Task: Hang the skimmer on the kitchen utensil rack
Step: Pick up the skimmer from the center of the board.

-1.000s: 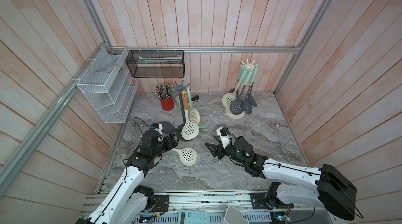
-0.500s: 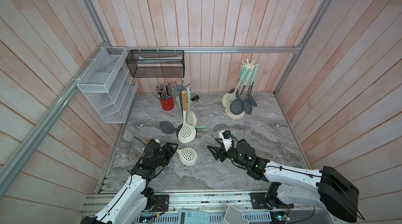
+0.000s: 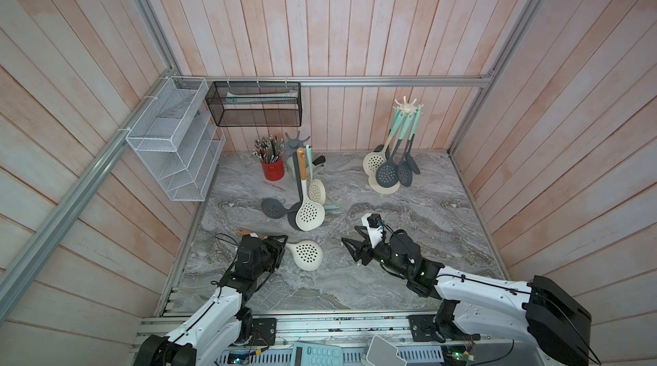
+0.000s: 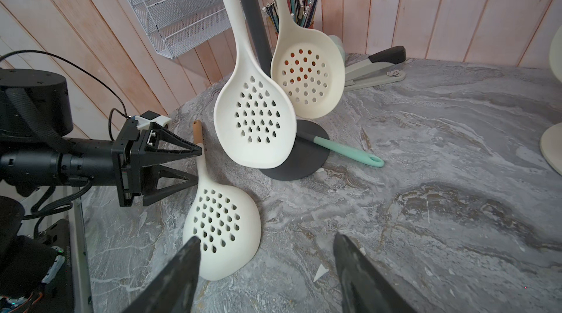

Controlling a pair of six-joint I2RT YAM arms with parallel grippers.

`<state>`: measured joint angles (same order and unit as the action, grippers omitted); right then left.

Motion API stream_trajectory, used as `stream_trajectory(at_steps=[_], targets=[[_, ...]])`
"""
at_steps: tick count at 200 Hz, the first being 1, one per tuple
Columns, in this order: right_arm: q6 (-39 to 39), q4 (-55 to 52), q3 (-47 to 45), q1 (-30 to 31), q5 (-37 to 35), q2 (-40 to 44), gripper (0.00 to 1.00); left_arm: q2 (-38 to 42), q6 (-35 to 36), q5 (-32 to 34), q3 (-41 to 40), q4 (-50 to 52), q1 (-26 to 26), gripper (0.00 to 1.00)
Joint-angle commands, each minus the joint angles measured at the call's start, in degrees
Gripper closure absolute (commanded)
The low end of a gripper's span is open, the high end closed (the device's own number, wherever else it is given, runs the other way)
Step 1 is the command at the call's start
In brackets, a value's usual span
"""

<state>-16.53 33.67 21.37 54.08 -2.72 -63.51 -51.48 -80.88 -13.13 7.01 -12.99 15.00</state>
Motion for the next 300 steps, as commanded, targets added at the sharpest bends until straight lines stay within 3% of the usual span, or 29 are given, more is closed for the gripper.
stream_trajectory(at_steps=[1, 52, 89, 123, 195, 219, 256, 300], targets=[[-0.52, 0.97, -0.36, 0.32, -0.87, 0.27, 0.3, -2.58, -2.65, 0.62, -1.77, -7.73, -0.22, 0.46], [-0.52, 0.35, -0.19, 0.32, -1.14, 0.52, 0.3, -8.66, -3.28, 1.32, -2.84, -17.63, -0.26, 0.53], [-0.6, -0.03, -0.1, 0.32, -1.1, 0.67, 0.3, -12.64, -1.37, 1.67, -3.34, -24.1, -0.41, 0.65], [-0.58, -0.18, 0.08, 0.32, -1.12, 0.69, 0.3, -13.28, 1.69, 2.31, -3.13, -23.19, -0.55, 0.79], [-0.52, -0.12, 1.09, 0.28, -0.67, -0.78, 0.3, -10.58, 6.18, 4.86, -3.7, -19.8, -0.59, 0.88], [-0.19, 0.11, 1.66, 0.28, -0.35, -1.58, 0.3, -10.29, 6.05, 5.23, -4.05, -19.58, -0.51, 0.85], [0.01, -0.14, 2.45, 0.29, 0.17, -2.41, 0.3, -12.07, 5.12, 4.54, -3.62, -20.32, -0.68, 0.57], [0.21, -0.37, 2.4, 0.32, 0.04, -2.34, 0.3, -17.45, 3.71, 2.72, -3.6, -26.22, -1.21, 0.5]])
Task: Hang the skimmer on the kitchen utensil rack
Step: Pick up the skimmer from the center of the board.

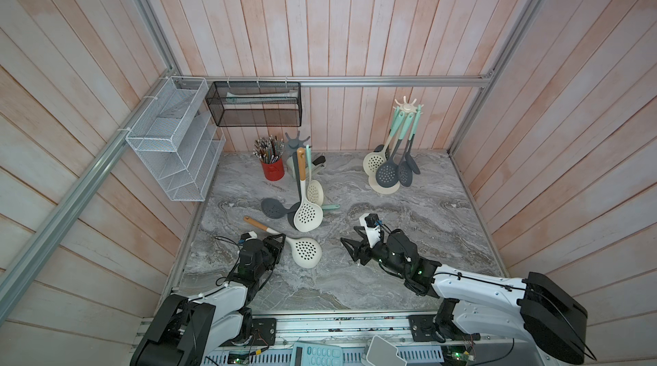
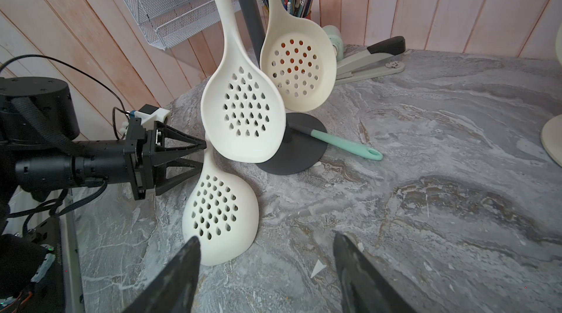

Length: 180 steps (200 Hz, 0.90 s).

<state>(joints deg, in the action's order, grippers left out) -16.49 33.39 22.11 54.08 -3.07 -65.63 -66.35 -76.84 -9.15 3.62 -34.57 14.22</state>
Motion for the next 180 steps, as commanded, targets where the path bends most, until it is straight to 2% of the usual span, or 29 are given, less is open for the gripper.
stream_trajectory(at_steps=[1, 44, 88, 143, 180], targets=[[0.16, -0.08, 1.69, 0.32, 0.37, -0.21, 0.3, -2.75, -0.33, -1.28, -0.2, -4.86, -0.42, 0.5], [0.32, -0.49, 1.63, 0.31, 0.08, -0.04, 0.3, -10.07, -1.28, -2.45, -0.02, -14.44, -0.82, 0.5], [0.33, -0.89, 1.4, 0.32, -0.3, 0.41, 0.3, -16.33, -2.05, -2.48, -0.44, -24.62, -1.64, 0.56], [0.06, -1.24, 1.12, 0.32, -0.88, 0.87, 0.3, -21.42, -1.89, -4.72, 0.95, -31.54, -2.26, 0.75], [-0.03, -0.84, 1.02, 0.32, -0.97, 0.62, 0.3, -18.63, -0.75, -4.35, -0.36, -29.26, -2.26, 0.83]])
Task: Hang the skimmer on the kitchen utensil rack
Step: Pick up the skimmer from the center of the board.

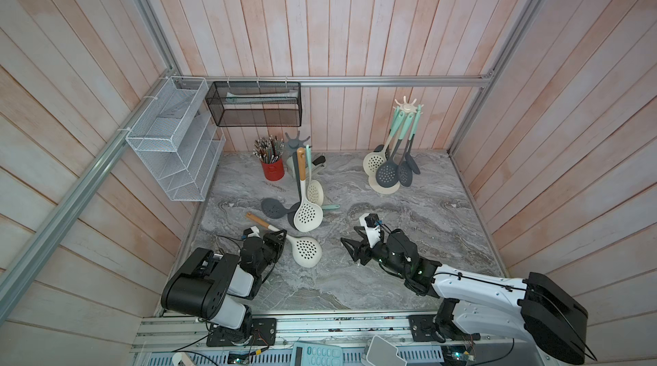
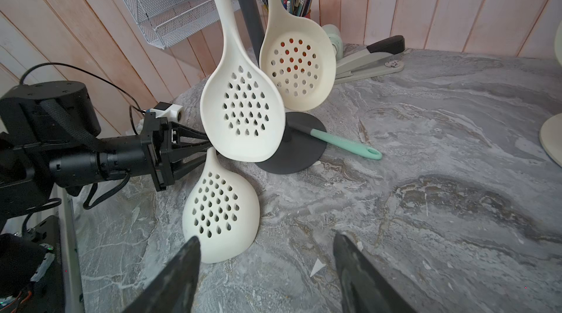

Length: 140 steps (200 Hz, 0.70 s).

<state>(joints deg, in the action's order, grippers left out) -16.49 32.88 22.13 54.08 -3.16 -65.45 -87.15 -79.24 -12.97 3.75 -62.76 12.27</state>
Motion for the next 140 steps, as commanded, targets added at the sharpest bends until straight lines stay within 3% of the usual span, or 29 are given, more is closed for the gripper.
stream_trajectory(at_steps=[1, 61, 140], targets=[[-0.03, -0.31, 0.99, 0.32, -0.84, 0.43, 0.3, 2.35, 1.73, -0.5, -0.45, -0.92, -0.32, 0.83], [0.23, 0.42, 1.68, 0.32, -0.27, -1.06, 0.3, 18.23, 10.12, 2.88, 0.05, 20.65, -0.21, 0.88], [0.41, 0.16, 2.39, 0.28, 0.11, -1.28, 0.3, 35.28, 18.51, 7.32, 0.22, 36.31, -0.16, 0.92]])
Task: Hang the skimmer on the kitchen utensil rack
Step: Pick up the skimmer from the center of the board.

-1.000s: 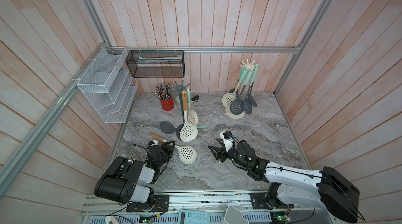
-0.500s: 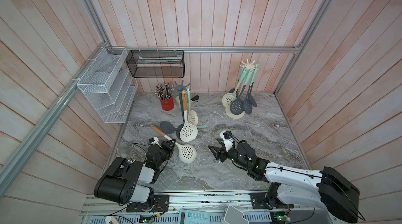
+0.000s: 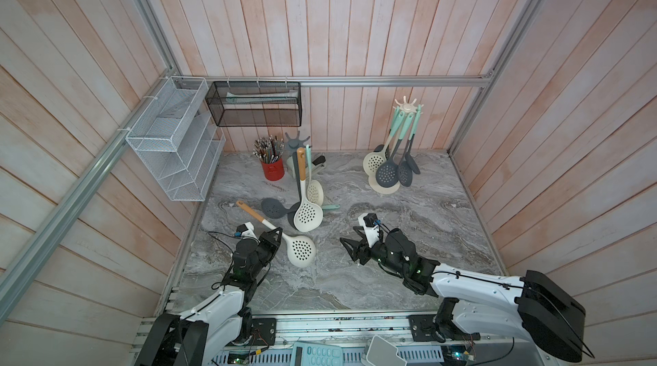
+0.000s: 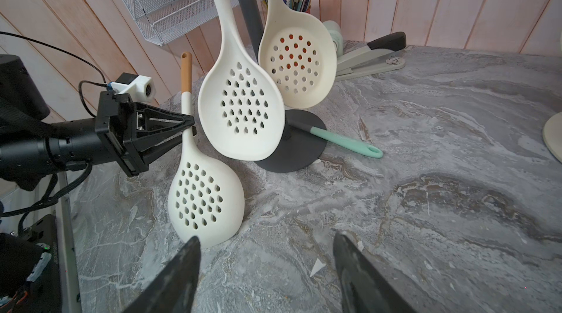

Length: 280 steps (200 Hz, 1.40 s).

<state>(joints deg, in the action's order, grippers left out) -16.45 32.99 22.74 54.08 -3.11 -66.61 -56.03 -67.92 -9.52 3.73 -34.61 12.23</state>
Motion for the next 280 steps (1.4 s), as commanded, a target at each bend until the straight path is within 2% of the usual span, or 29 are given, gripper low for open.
stream_trajectory(at_steps=[1, 41, 72, 143, 183, 233, 280], targets=[[0.36, 0.05, 1.78, 0.3, 0.05, -0.11, 0.3, 4.39, 7.27, 3.92, 0.28, 8.24, -0.15, 0.92], [0.17, 0.03, 2.2, 0.32, 0.65, -0.18, 0.3, 9.7, 11.43, 4.16, 2.12, 12.86, 0.31, 0.92], [0.49, -0.43, 2.8, 0.32, 0.8, 0.24, 0.3, 12.01, 16.08, 6.17, 5.32, 16.7, 2.74, 0.92], [1.08, -1.58, 3.97, 0.31, 0.45, 2.35, 0.3, 17.6, 25.22, 17.5, 9.6, 24.87, 8.7, 0.94], [1.15, -2.15, 4.59, 0.32, 0.58, 3.31, 0.3, 18.26, 28.95, 24.97, 12.97, 29.59, 11.97, 0.95], [1.34, -2.73, 6.1, 0.99, 0.09, 6.34, 0.31, 17.16, 34.78, 35.37, 16.24, 31.26, 21.64, 0.96], [2.91, -2.84, 10.84, 5.56, -3.16, 5.97, 0.31, 17.0, 39.45, 45.12, 17.28, 30.63, 32.68, 0.97]])
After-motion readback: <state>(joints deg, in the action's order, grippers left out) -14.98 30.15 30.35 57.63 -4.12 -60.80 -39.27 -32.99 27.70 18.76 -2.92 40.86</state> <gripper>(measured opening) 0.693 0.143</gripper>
